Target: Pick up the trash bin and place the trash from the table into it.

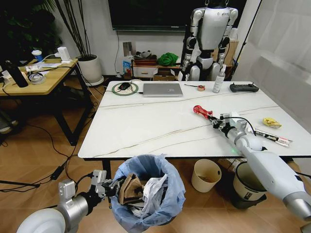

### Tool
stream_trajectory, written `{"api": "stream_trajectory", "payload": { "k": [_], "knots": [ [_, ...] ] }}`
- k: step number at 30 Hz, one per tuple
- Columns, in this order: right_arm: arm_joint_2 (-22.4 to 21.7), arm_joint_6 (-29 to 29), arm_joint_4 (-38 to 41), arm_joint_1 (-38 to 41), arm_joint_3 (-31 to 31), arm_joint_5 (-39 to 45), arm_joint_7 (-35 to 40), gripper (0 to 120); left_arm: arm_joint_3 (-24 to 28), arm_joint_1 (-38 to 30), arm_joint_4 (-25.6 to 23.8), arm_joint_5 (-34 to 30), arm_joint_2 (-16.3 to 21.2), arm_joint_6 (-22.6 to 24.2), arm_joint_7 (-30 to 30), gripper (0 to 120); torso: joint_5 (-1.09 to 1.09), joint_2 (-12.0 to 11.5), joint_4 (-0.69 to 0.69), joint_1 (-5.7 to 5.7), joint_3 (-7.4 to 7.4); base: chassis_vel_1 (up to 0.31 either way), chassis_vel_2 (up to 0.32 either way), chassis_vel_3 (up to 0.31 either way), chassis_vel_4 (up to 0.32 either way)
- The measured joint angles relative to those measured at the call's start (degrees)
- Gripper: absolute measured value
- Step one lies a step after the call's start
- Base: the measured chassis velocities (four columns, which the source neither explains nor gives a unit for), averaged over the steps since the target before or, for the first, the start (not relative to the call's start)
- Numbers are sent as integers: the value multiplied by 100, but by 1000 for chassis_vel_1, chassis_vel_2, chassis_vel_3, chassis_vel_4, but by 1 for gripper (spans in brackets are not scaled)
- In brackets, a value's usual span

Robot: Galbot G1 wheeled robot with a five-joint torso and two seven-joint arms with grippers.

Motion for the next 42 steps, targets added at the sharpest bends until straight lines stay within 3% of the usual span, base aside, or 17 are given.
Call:
{"api": "stream_trajectory", "payload": {
  "k": [5,11,17,23,31,42],
  "knots": [
    [-73,10,208,-65,11,100,-37,3,17,-26,5,0,0,-3,0,0,4,0,0,1,1,0,0,0,0],
    [-386,35,1199,-254,95,365,-99,3,45,-39,19,-2,0,-4,-6,0,2,0,-1,1,1,0,0,0,0],
    [-931,89,2458,-584,293,499,-208,3,68,-66,-10,-22,29,-4,-23,0,2,0,1,0,0,0,0,0,0],
    [-1859,297,3979,-1232,783,370,-513,3,61,-80,-41,-54,61,-4,-23,0,3,0,-1,0,0,0,0,0,0],
    [-2804,630,5280,-2080,1235,404,-769,3,54,-13,-88,-82,26,-3,-36,0,0,0,-2,-1,0,0,0,0,0],
    [-3368,754,6805,-2736,1200,98,-737,3,10,43,-169,-147,33,10,-64,0,0,0,0,0,0,0,0,0,0]
  ]
}}
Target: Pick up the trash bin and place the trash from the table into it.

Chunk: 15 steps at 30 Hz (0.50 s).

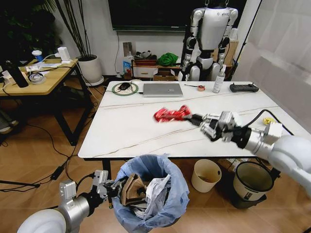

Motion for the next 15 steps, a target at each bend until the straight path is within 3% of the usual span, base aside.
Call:
{"api": "stream_trajectory", "payload": {
  "k": [15],
  "knots": [
    [-391,162,558,-430,-287,-552,-105,3,-15,-20,-33,-18,-25,8,-12,0,0,0,0,0,1,0,0,0,0]
  ]
}}
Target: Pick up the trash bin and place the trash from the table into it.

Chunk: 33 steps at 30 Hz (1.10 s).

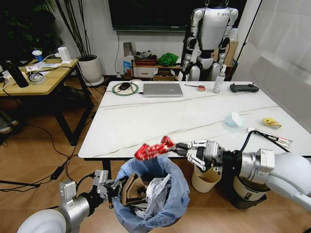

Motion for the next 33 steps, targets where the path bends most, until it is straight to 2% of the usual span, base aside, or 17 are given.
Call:
{"api": "stream_trajectory", "payload": {
  "k": [11,14,19,20,26,27,31,32,33],
  "knots": [
    [60,108,4,-87,-87,-250,-115,3,-7,0,-11,-3,-53,7,-17,0,0,0,0,0,0,0,0,0,0],
    [58,154,-8,-93,-88,-264,-142,8,-27,16,-20,-3,-51,7,-17,0,0,0,0,0,0,0,0,0,0],
    [53,173,-8,-94,-88,-268,-180,30,-29,14,-26,-2,-69,12,-24,0,0,0,0,0,0,0,0,0,0],
    [53,173,-8,-94,-88,-268,-180,30,-29,14,-26,-2,-69,12,-24,0,0,0,0,0,0,0,0,0,0],
    [71,163,-26,-91,-87,-240,-199,55,-14,19,-26,16,-107,15,-31,0,0,0,0,0,0,0,0,0,0],
    [71,163,-26,-91,-87,-240,-199,55,-14,19,-26,16,-107,15,-31,0,0,0,0,0,0,0,0,0,0],
    [286,27,-133,30,-5,19,23,72,3,51,-24,53,-140,21,-40,0,-1,0,0,0,0,0,0,0,0],
    [304,19,-144,40,4,39,49,72,3,53,-24,56,-142,22,-40,0,-1,0,0,0,0,0,0,0,0],
    [403,-62,-212,92,54,148,229,79,5,65,-21,65,-147,27,-44,0,0,0,0,0,0,0,0,0,0]
  ]
}}
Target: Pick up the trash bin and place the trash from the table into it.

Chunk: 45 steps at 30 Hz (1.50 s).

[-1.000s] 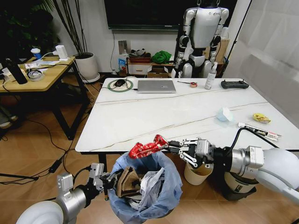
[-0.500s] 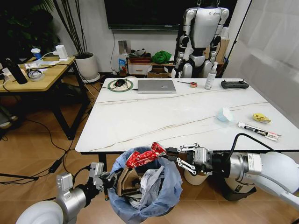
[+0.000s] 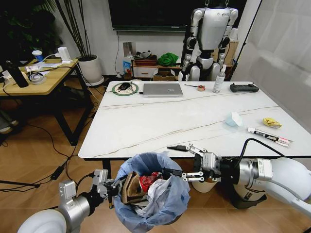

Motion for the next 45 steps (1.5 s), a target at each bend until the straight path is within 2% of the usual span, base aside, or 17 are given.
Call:
{"api": "stream_trajectory", "payload": {
  "k": [1,6,14,20,30,37,41,45],
  "knots": [
    [0,0,0,0,0,0,0,79,0,0,0,0,0,0,0,0,0,0,0,0,0,0,0,0,0],
    [661,-344,-682,251,243,475,875,99,56,33,34,30,-46,17,-47,0,1,0,0,0,0,0,0,0,0],
    [1443,-654,-1738,384,536,548,1609,100,69,83,-3,26,-95,33,-274,0,0,-2,0,1,1,0,0,0,0],
    [1867,-468,-2046,275,815,572,2119,100,59,107,-2,25,-113,70,-339,0,1,-2,0,1,1,0,0,0,0],
    [2103,-115,-2294,-182,1367,612,1706,100,-2,152,0,176,-257,63,-251,0,-1,-1,0,0,0,0,0,0,0],
    [2407,133,-2172,-1143,1969,312,1398,100,-29,210,-7,297,-385,44,-163,0,0,-1,-1,-1,0,0,0,0,0],
    [2471,145,-2132,-1276,2082,251,1375,100,-32,211,-5,306,-388,41,-155,0,1,-1,-1,0,0,0,0,0,0],
    [2936,218,-1868,-2136,2827,-197,1146,100,-37,198,9,330,-404,31,-136,0,0,0,0,-1,0,0,0,0,0]
  ]
}}
